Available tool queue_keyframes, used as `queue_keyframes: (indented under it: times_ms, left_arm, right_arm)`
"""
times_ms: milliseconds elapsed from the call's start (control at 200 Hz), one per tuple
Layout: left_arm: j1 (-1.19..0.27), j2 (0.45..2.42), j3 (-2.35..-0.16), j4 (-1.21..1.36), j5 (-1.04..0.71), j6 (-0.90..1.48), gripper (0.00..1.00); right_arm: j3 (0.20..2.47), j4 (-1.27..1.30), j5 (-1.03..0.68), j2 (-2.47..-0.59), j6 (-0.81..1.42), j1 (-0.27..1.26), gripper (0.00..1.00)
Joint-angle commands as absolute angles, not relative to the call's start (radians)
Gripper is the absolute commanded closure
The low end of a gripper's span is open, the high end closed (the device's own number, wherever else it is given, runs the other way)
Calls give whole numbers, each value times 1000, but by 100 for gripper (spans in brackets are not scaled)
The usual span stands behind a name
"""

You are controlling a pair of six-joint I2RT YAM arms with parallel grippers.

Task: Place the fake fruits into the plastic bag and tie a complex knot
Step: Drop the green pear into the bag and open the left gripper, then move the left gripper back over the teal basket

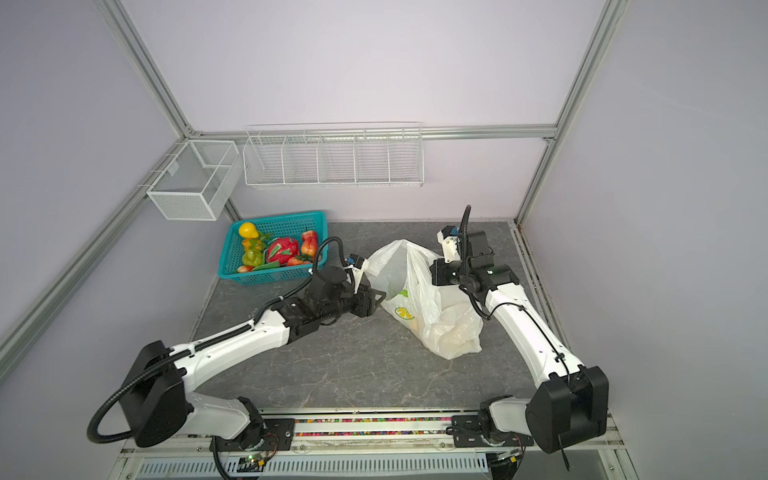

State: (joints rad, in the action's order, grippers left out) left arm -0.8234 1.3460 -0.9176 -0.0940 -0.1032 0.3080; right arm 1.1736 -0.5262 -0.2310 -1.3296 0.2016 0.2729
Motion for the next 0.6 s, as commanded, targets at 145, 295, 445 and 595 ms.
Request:
queue_keyframes:
  times_ms: [145, 295, 445, 595]
  left_arm:
    - [-632, 1209, -871, -160, 59, 359, 36]
    - [-526, 1380, -992, -166, 247, 329, 35]
    - [-466, 1612, -1184, -210, 336, 244, 33]
    - [-428, 1814, -1365, -291, 377, 205, 32]
  right_arm:
    - [1192, -514, -226, -1368, 192, 268, 91]
    - [1195, -505, -249, -1376, 196, 267, 91]
    - [1201, -524, -241, -1362, 186, 268, 91]
    - [1197, -528, -236, -1350, 183, 268, 91]
